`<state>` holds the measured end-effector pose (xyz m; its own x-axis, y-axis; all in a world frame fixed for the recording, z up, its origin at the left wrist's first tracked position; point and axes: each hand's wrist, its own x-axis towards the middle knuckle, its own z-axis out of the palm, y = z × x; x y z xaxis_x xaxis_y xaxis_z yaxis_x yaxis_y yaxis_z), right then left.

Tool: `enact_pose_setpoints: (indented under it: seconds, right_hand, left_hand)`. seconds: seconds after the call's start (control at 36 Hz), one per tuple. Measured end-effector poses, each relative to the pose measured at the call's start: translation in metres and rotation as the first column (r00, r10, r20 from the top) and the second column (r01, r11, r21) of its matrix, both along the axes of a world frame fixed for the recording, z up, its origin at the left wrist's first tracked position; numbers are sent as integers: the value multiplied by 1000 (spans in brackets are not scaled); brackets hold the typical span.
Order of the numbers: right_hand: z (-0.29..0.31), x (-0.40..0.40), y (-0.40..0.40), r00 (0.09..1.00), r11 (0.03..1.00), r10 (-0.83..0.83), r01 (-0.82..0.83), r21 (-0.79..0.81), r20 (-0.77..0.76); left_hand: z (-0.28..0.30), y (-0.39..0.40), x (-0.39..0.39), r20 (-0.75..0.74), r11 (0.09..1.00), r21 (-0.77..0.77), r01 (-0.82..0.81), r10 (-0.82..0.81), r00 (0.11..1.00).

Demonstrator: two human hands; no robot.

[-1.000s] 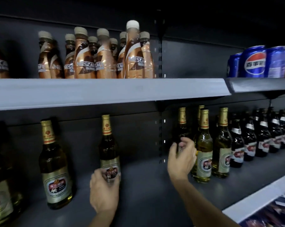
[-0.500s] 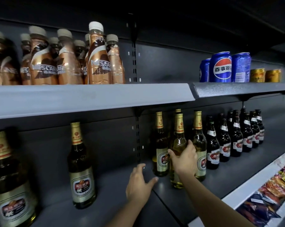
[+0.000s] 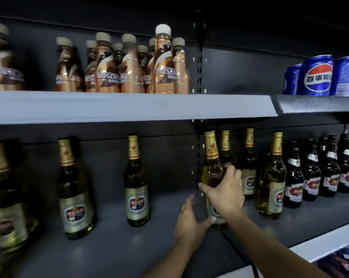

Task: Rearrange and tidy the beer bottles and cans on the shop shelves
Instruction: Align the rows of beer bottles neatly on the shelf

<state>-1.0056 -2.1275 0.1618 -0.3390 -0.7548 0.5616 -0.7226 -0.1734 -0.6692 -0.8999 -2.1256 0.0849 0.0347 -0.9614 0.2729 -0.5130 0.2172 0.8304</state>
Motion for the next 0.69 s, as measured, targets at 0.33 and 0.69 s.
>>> enact_pose_setpoints:
  seconds: [0.33, 0.69]
  right_hand:
    - [0, 181, 68, 933, 934, 334, -346, 88, 132]
    - [-21, 286, 99, 736, 694, 637, -677, 247, 229]
  left_hand:
    - [5, 89, 147, -108, 964, 41, -264, 267, 958]
    - [-7, 130, 269, -95, 879, 41, -475, 477, 874]
